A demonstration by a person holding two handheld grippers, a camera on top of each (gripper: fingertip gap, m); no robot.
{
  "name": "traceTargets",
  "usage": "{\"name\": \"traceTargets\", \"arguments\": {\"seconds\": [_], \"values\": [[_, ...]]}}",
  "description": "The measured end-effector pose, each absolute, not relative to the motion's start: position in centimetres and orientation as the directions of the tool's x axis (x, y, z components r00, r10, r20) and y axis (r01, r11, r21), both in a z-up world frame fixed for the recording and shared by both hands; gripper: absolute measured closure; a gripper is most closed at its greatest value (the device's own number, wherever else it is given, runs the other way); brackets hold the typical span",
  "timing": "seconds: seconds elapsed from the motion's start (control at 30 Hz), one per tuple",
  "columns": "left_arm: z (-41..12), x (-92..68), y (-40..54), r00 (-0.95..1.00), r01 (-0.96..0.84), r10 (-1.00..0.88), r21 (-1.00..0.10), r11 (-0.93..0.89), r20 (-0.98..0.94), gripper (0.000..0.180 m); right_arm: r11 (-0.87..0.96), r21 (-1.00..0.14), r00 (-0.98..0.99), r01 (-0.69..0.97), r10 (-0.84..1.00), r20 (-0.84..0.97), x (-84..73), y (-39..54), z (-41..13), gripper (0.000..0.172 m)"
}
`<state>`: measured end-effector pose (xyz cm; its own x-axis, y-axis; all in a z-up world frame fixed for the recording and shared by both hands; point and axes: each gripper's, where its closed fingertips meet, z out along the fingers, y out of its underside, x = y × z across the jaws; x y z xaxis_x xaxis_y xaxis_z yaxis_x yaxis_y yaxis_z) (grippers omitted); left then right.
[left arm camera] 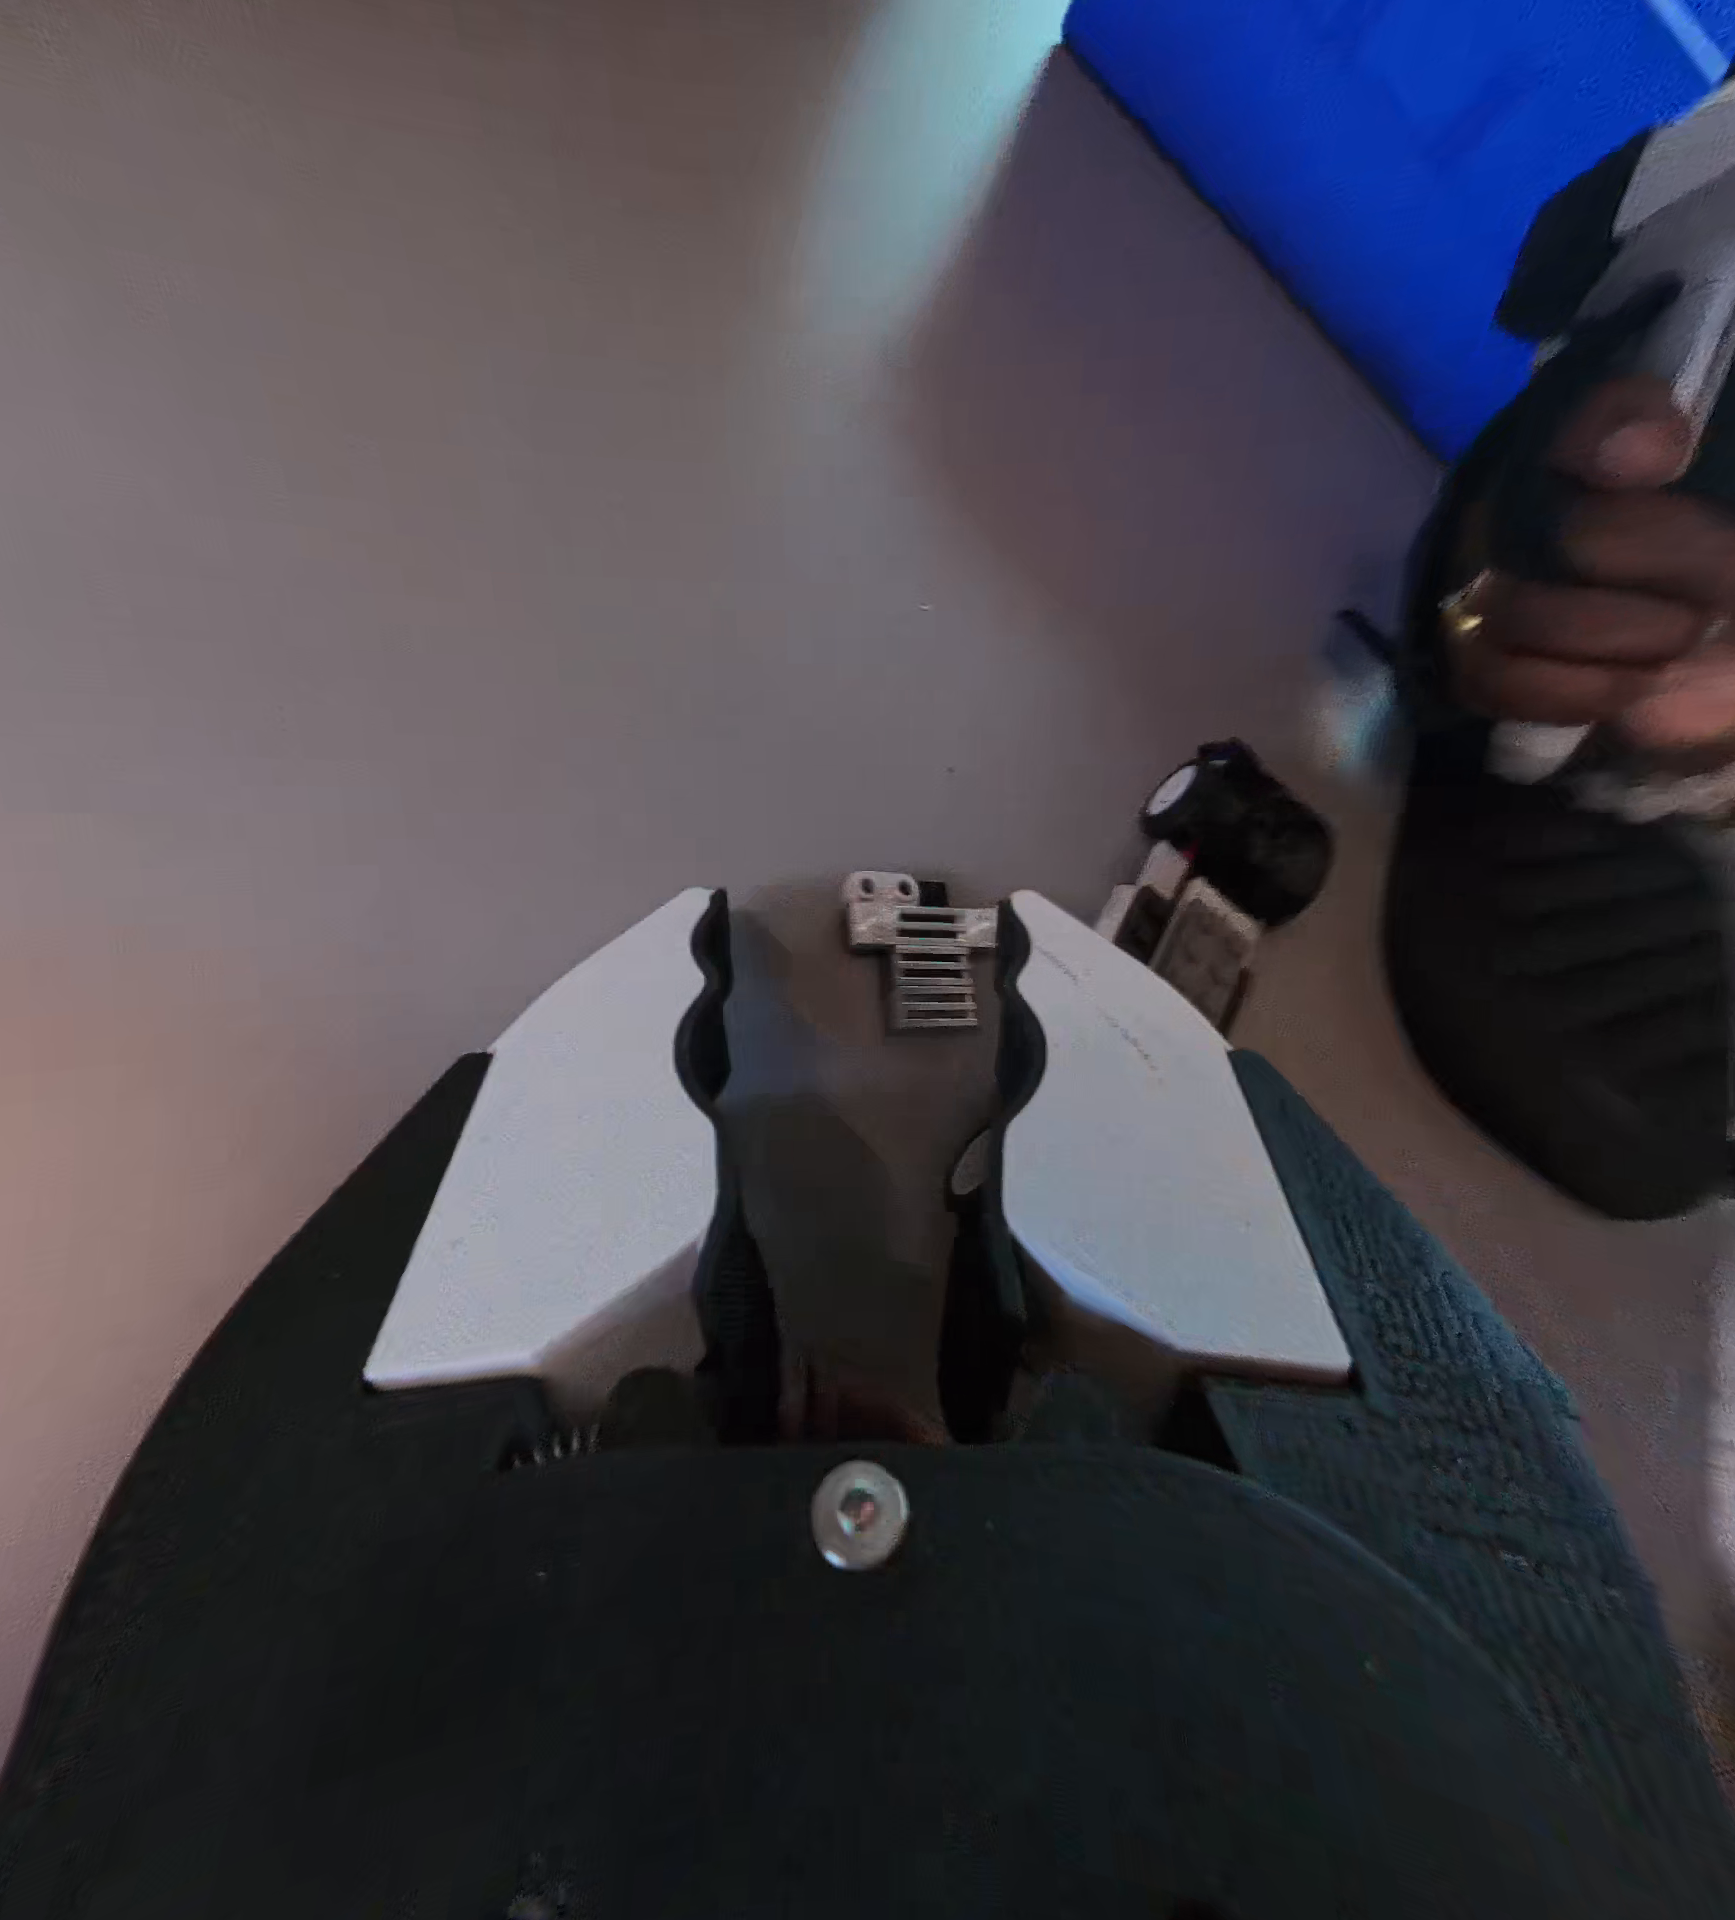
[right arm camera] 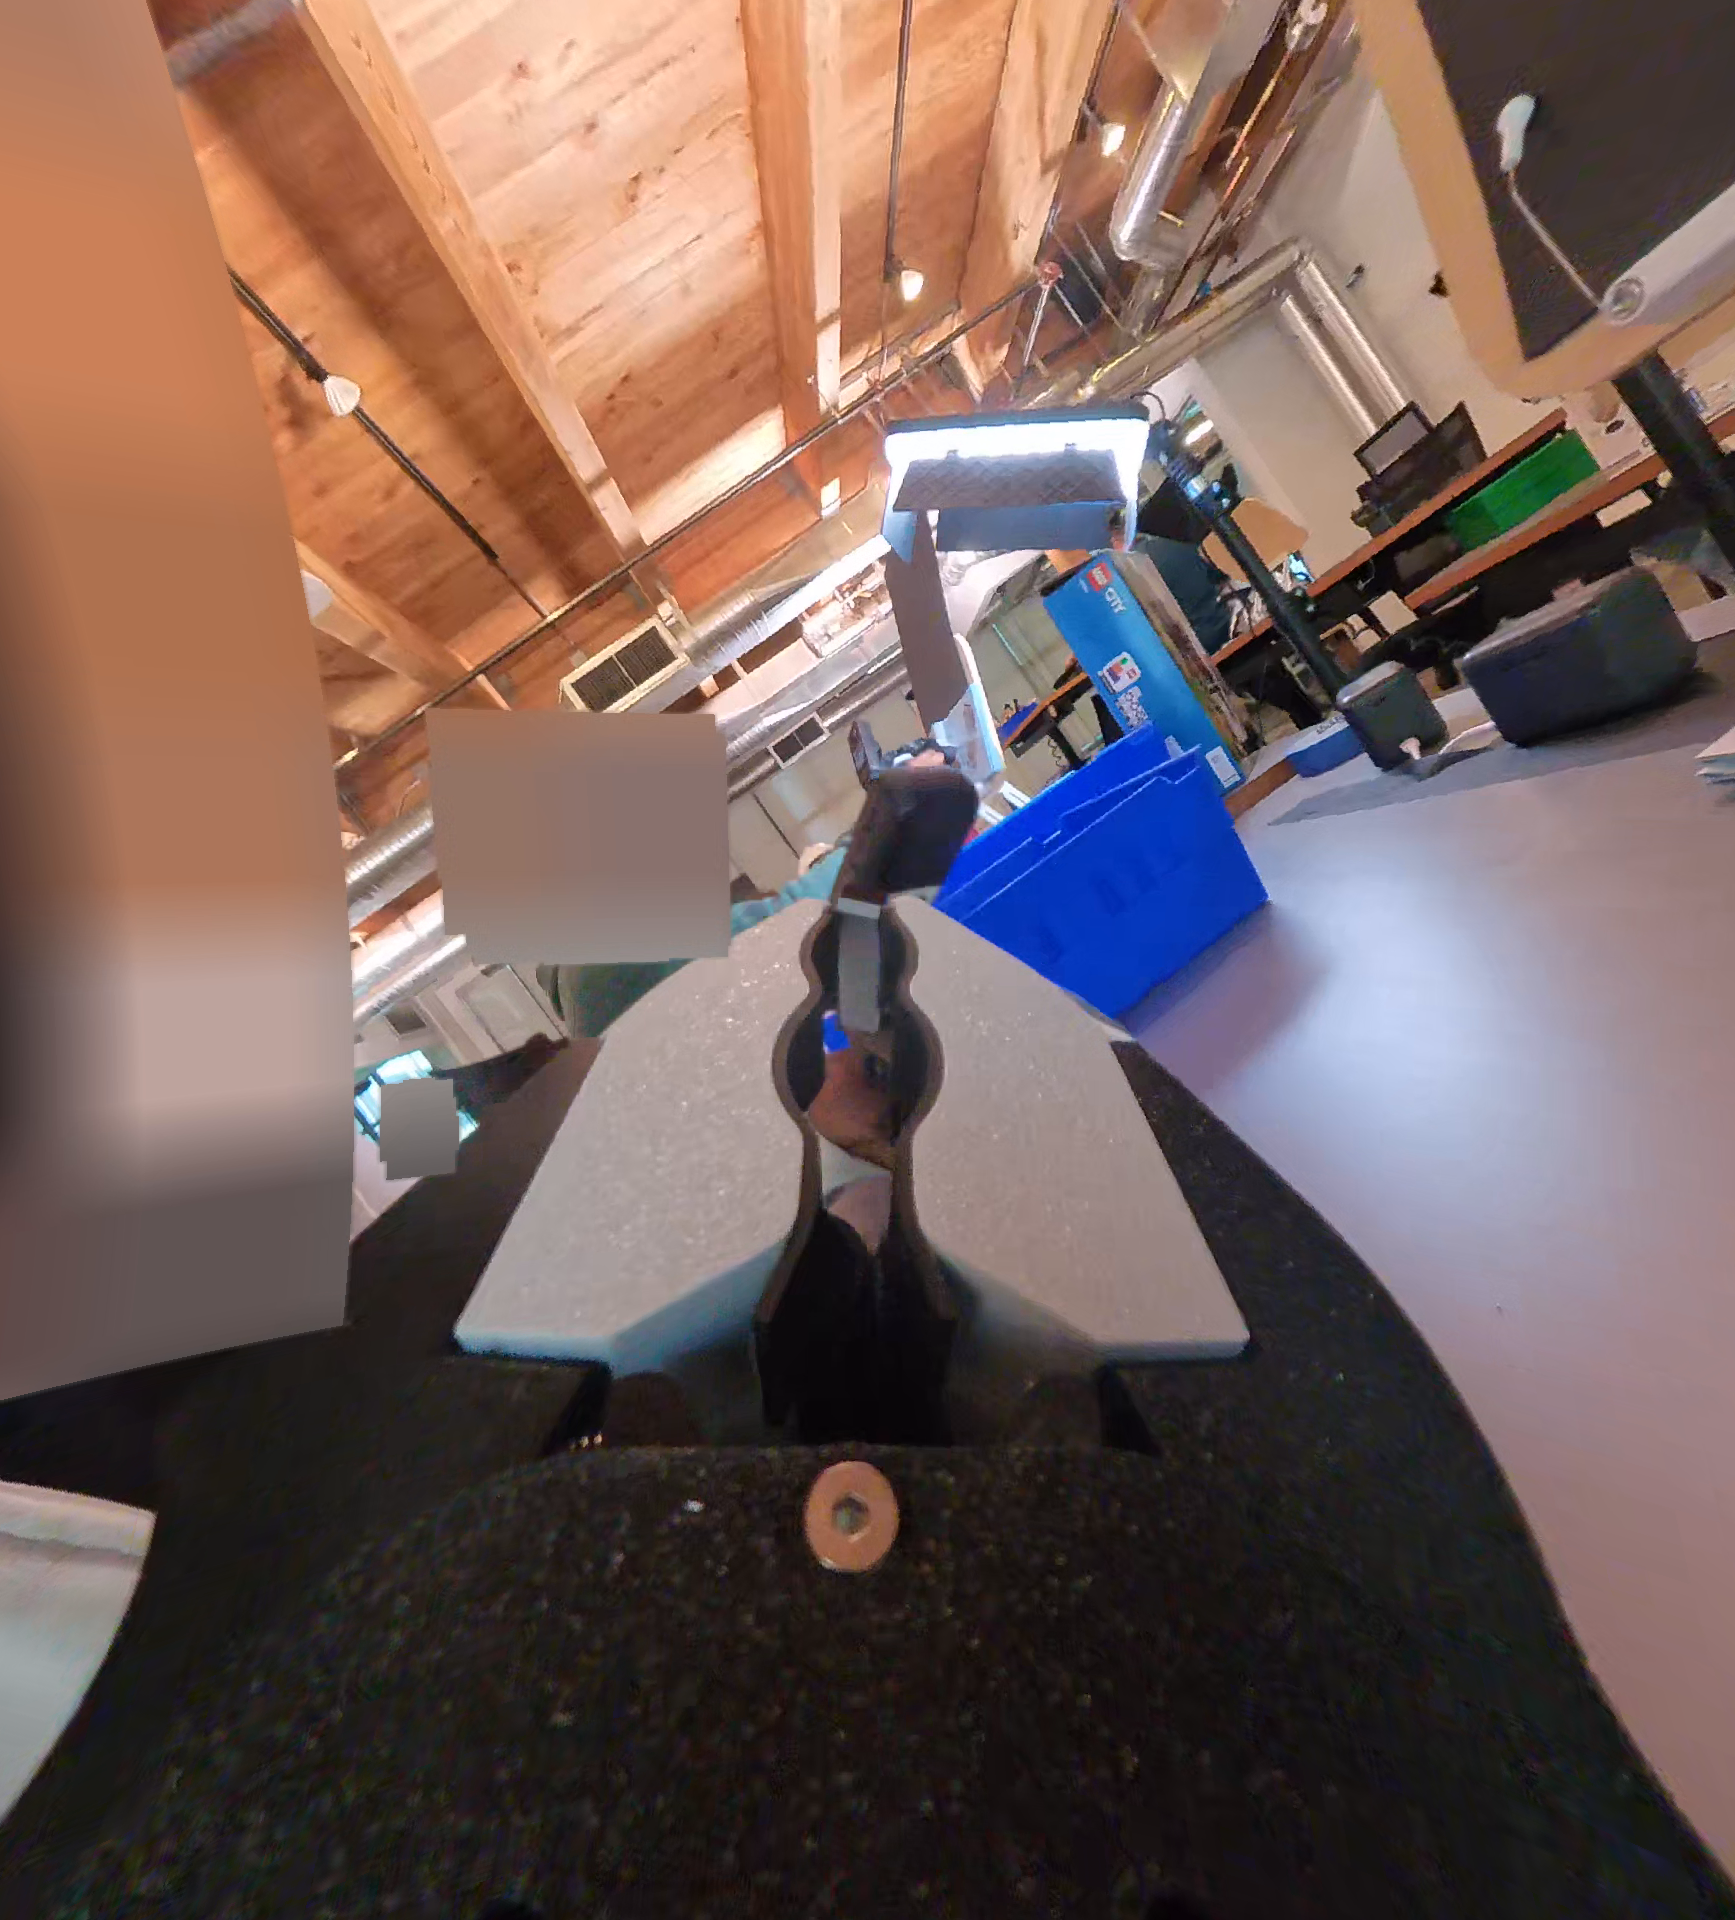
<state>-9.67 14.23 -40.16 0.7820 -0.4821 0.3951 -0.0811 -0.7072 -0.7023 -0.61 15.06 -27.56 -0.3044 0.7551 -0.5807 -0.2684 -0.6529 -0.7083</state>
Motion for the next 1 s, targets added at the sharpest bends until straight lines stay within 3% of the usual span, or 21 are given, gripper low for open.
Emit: {"name": "traceTargets", "arguments": {"seconds": [0.03, 0.1, 0.17, 0.23, 0.3, 0.6, 0.63, 0.67, 0.7, 0.73, 0.77, 0.9, 1.0], "values": [[-39.6, -10.0, 14.3, 0.801, -0.124, -0.508, -0.741, -0.660, 0.318, 0.132, -0.634, -0.731, -0.298, -0.251, 0.769, -0.565, -0.8, 14.8, -27.7, 0.165], [-37.1, -8.9, 14.1, 0.760, -0.134, -0.595, -0.833, -0.537, 0.261, 0.132, -0.595, -0.778, -0.308, -0.202, 0.793, -0.526, -1.3, 13.8, -27.9, 0.165], [-33.0, -5.5, 12.2, 0.562, -0.002, -0.751, -0.907, -0.421, 0.347, 0.142, -0.550, -0.822, -0.326, -0.149, 0.812, -0.484, -1.8, 12.5, -28.2, 0.165], [-29.9, -3.1, 10.0, 0.322, 0.147, -0.815, -0.876, -0.459, 0.481, 0.151, -0.515, -0.849, -0.346, -0.120, 0.823, -0.451, -1.9, 11.5, -28.2, 0.165], [-29.4, -2.3, 9.1, 0.217, 0.158, -0.815, -0.843, -0.515, 0.538, 0.160, -0.512, -0.851, -0.375, -0.119, 0.816, -0.439, -1.8, 11.0, -27.9, 0.165], [-29.8, -2.1, 9.4, 0.286, 0.147, -0.833, -0.881, -0.450, 0.473, 0.173, -0.510, -0.856, -0.387, -0.091, 0.810, -0.441, -2.0, 10.7, -28.0, 0.165], [-29.9, -2.2, 9.5, 0.294, 0.145, -0.833, -0.883, -0.446, 0.469, 0.173, -0.522, -0.848, -0.382, -0.090, 0.805, -0.454, -2.2, 10.8, -28.1, 0.159], [-29.8, -2.1, 9.4, 0.291, 0.148, -0.835, -0.885, -0.442, 0.466, 0.173, -0.535, -0.841, -0.379, -0.079, 0.797, -0.471, -2.4, 10.8, -28.2, 0.143], [-29.7, -2.0, 9.4, 0.285, 0.152, -0.836, -0.883, -0.443, 0.469, 0.173, -0.537, -0.842, -0.392, -0.048, 0.786, -0.479, -2.7, 10.5, -28.5, 0.140], [-29.7, -1.9, 9.4, 0.286, 0.152, -0.834, -0.882, -0.446, 0.471, 0.173, -0.524, -0.851, -0.418, -0.026, 0.779, -0.467, -2.8, 10.0, -28.6, 0.157], [-29.7, -1.8, 9.3, 0.289, 0.151, -0.836, -0.885, -0.441, 0.466, 0.173, -0.512, -0.858, -0.420, -0.036, 0.787, -0.452, -2.9, 9.8, -28.4, 0.163], [-28.5, -2.4, 10.2, 0.333, 0.260, -0.820, -0.881, -0.395, 0.466, 0.174, -0.450, -0.888, -0.340, -0.096, 0.853, -0.395, -2.9, 10.6, -28.0, 0.164], [-24.0, -5.9, 10.9, 0.301, 0.526, -0.805, -0.794, -0.306, 0.510, 0.173, -0.380, -0.925, -0.284, -0.007, 0.887, -0.363, -3.1, 10.3, -29.8, 0.164]]}}
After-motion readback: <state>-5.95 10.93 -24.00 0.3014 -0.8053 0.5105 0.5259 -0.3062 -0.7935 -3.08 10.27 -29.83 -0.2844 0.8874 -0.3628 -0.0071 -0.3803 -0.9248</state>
